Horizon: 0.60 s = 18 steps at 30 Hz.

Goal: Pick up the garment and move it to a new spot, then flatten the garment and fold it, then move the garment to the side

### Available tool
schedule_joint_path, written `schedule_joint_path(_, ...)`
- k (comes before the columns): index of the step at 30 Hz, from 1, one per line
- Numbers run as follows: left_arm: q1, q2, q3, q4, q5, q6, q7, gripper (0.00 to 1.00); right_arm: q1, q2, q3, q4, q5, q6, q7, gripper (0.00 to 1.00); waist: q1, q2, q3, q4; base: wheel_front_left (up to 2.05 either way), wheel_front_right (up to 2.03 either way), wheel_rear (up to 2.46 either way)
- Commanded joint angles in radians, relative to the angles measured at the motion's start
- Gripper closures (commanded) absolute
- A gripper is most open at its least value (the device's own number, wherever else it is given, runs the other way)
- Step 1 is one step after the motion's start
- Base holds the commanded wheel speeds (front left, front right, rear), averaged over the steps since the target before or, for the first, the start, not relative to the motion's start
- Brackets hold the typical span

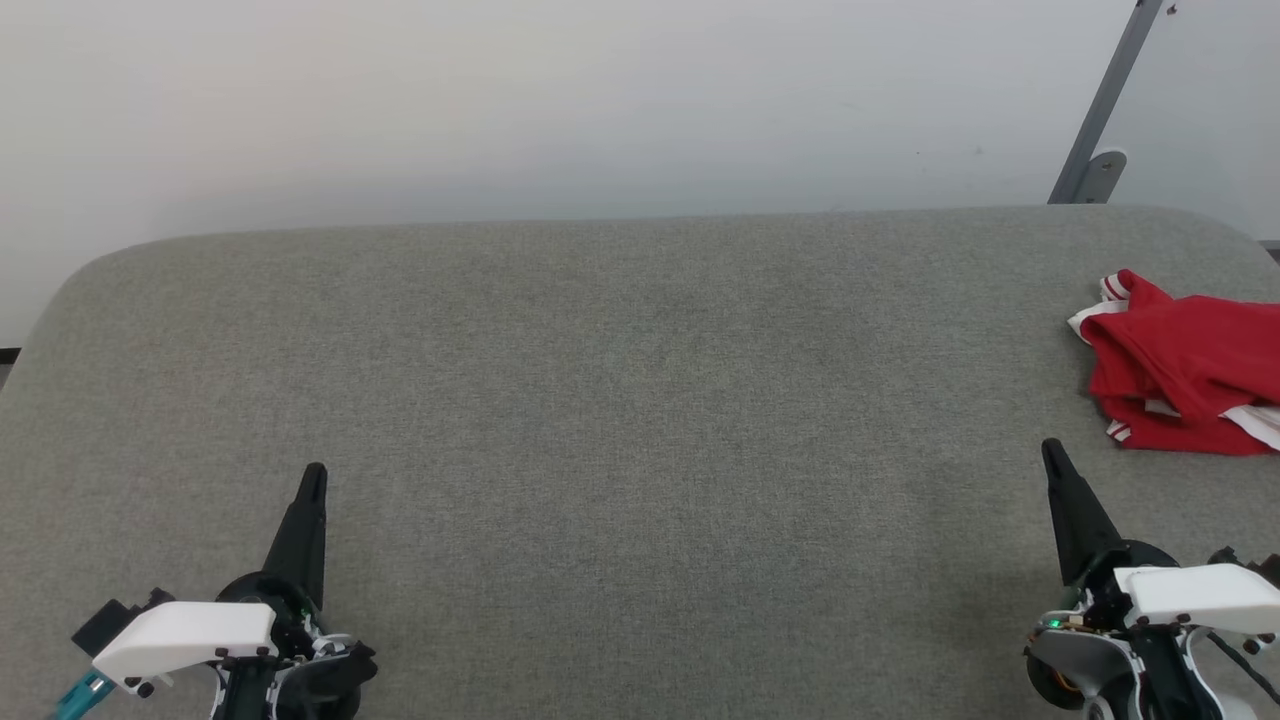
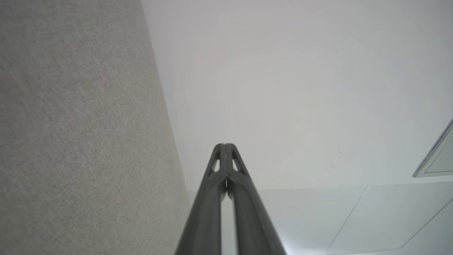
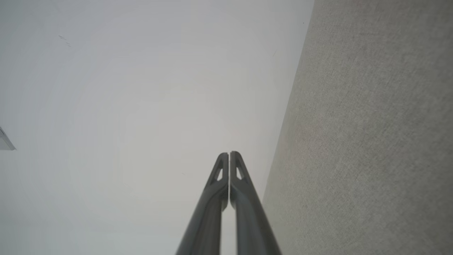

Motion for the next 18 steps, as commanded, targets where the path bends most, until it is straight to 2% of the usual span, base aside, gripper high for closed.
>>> schedule_joint_path(1, -0.019, -0.003, 0.006, 0.001, -0.014, -0.006, 0.008, 1.0, -0.017, 0.001, -0.002, 0.002, 0.019, 0.0, 0.006, 1.0, 0.0, 0.0, 0.0, 0.0, 0.0, 0.0, 0.0)
schedule_joint_path(18, -0.019, -0.005, 0.008, 0.002, -0.017, -0.006, 0.01, 1.0, -0.013, 0.001, -0.002, 0.003, 0.025, 0.0, 0.006, 1.0, 0.0, 0.0, 0.001, -0.001, 0.0, 0.0, 0.0)
